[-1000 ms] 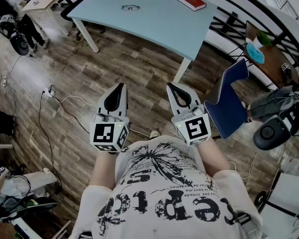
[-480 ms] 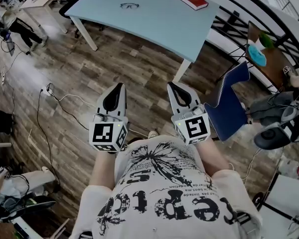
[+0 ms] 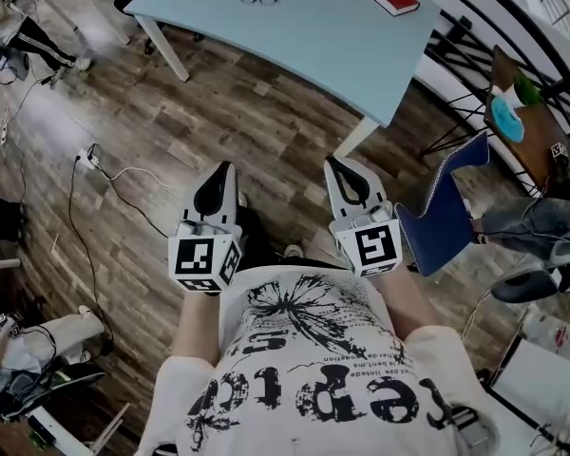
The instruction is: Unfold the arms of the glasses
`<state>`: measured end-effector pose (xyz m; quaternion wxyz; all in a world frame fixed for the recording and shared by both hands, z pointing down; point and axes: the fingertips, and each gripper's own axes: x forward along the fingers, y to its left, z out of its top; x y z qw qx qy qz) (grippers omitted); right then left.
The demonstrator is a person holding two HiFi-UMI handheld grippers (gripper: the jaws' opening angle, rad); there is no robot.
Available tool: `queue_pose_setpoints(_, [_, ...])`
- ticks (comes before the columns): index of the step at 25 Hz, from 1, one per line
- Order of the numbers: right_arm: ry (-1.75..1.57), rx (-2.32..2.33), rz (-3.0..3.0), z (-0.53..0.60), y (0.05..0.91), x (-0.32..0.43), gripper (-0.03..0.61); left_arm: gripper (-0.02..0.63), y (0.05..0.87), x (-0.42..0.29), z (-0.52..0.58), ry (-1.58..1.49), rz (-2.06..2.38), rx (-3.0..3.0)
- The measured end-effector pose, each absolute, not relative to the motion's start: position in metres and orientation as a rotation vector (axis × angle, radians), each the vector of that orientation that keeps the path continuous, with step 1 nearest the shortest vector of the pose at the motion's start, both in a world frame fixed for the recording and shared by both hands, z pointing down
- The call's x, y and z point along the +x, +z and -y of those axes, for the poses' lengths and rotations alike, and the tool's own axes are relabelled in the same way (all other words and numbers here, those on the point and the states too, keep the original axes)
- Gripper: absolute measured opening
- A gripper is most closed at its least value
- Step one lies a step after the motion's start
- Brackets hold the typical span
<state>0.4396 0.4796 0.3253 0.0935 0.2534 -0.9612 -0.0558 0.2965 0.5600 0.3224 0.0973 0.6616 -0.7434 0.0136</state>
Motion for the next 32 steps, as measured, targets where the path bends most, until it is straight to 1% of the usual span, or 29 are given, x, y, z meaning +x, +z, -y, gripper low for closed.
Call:
queue_pose_setpoints(7, [-0.164,0.761,2.843,-0.425,0.328,0.351,0.011,0.018,0.329,0.209,-0.496,0.017,2.162,1.983])
queue_pose_setpoints(14, [-0.176,0.848,2.796,-0.347,0.317,0.232,0.011,0.018,0.318,0.089,-0.410,0.015,2.087,2.067])
queue_pose_setpoints(19, [-0.163,0.972,2.777,-0.288,0.305,0.165,0.011,0.018,0.308,0.019,-0.349,0.075,2.003,2.163])
queue_pose_setpoints(24, [-0.115,1.035,2.752,-0.242,0.307,0.123,0.011,0.018,0.307,-0.028,-0.305,0.115,1.972,2.187])
queue_pose_setpoints(32, [-0.079,1.017,2.716,-0.148,0.328,0.081,0.011,0.018,0.329,-0.073,-0.211,0.138,1.945,2.157])
